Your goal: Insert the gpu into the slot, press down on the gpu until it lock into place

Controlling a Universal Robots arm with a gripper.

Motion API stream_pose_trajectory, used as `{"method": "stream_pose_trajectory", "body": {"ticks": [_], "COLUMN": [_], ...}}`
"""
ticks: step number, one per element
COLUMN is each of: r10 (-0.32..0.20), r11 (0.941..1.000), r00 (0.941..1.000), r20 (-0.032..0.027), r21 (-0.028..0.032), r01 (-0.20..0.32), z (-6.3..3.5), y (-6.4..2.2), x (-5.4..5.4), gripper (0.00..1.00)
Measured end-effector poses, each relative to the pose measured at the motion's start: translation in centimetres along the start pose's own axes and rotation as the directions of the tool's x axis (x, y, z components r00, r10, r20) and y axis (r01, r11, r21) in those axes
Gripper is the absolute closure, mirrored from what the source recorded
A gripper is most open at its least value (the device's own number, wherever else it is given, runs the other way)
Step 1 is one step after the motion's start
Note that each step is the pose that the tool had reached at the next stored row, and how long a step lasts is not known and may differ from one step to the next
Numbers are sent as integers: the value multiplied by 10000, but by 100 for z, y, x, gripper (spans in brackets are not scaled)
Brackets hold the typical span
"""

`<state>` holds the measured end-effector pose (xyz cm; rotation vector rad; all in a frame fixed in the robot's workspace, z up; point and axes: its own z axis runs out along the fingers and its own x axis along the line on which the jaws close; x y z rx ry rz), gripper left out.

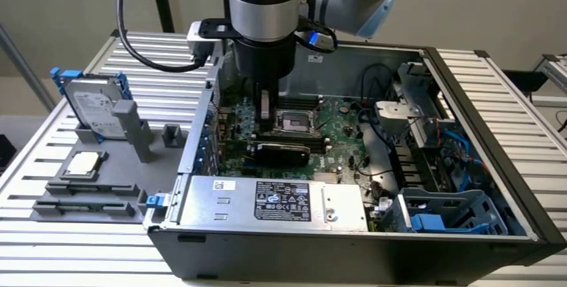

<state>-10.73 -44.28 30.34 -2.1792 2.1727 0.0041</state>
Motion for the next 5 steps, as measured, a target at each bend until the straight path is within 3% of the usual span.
{"method": "stream_pose_trajectory", "body": {"ticks": [5], "r10": [-1], "r11": [10000], "r00": [10000], "r20": [-1], "r21": [-1], "r01": [1], "z": [-1], "y": [0], "x": [0], "gripper": [89]}}
